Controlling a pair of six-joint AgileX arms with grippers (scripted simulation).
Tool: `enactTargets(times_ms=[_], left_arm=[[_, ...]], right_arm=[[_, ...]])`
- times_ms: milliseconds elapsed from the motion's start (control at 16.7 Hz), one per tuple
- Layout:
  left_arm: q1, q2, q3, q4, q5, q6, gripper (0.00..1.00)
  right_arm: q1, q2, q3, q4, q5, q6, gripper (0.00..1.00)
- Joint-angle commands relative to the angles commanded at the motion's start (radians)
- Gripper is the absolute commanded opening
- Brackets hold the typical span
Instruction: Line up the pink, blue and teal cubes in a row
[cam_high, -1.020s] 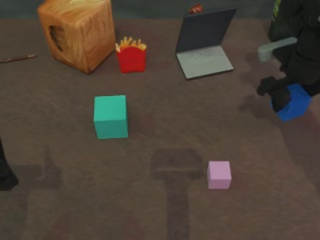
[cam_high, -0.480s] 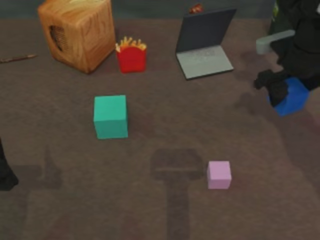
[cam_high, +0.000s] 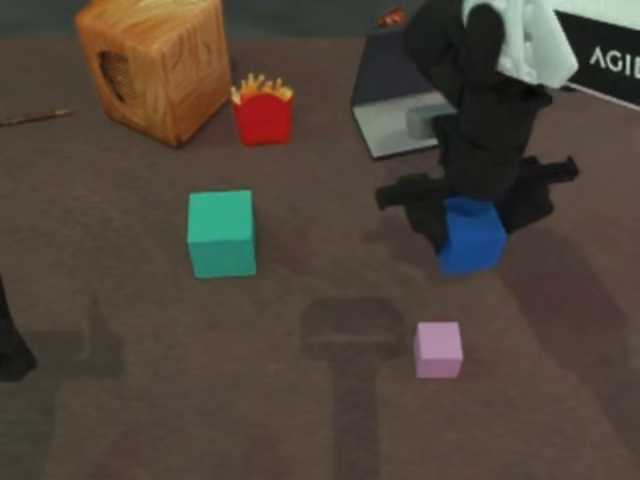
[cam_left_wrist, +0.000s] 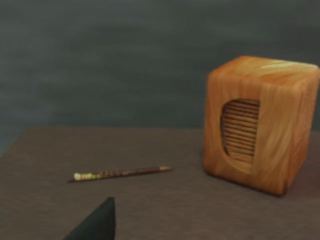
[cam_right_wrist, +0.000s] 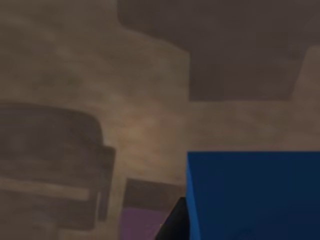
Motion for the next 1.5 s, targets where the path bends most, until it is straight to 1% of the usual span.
enactTargets(times_ms=[240, 360, 480, 600, 900, 1260, 1500], left_arm=[[0.000, 0.000, 0.000, 0.000, 0.000, 0.000, 1.00], [0.000, 0.000, 0.000, 0.000, 0.000, 0.000, 1.00], [0.000, 0.000, 0.000, 0.000, 0.000, 0.000, 1.00], [0.000, 0.000, 0.000, 0.000, 0.000, 0.000, 1.00], [0.000, 0.000, 0.000, 0.000, 0.000, 0.000, 1.00], [0.000, 0.000, 0.000, 0.000, 0.000, 0.000, 1.00], [0.000, 0.000, 0.000, 0.000, 0.000, 0.000, 1.00]], right_arm=[[0.175, -0.036, -0.030, -0.006, 0.005, 0.301, 0.00], [0.244, -0.056, -0.044, -0.004, 0.008, 0.403, 0.00], [0.289, -0.072, -0.053, -0.001, 0.011, 0.462, 0.00], [0.302, -0.079, -0.057, 0.001, 0.012, 0.478, 0.00], [0.298, -0.070, -0.068, 0.018, 0.010, 0.479, 0.00], [0.303, -0.020, -0.216, 0.226, 0.012, 0.482, 0.00], [0.305, -0.011, -0.238, 0.250, 0.013, 0.482, 0.00]])
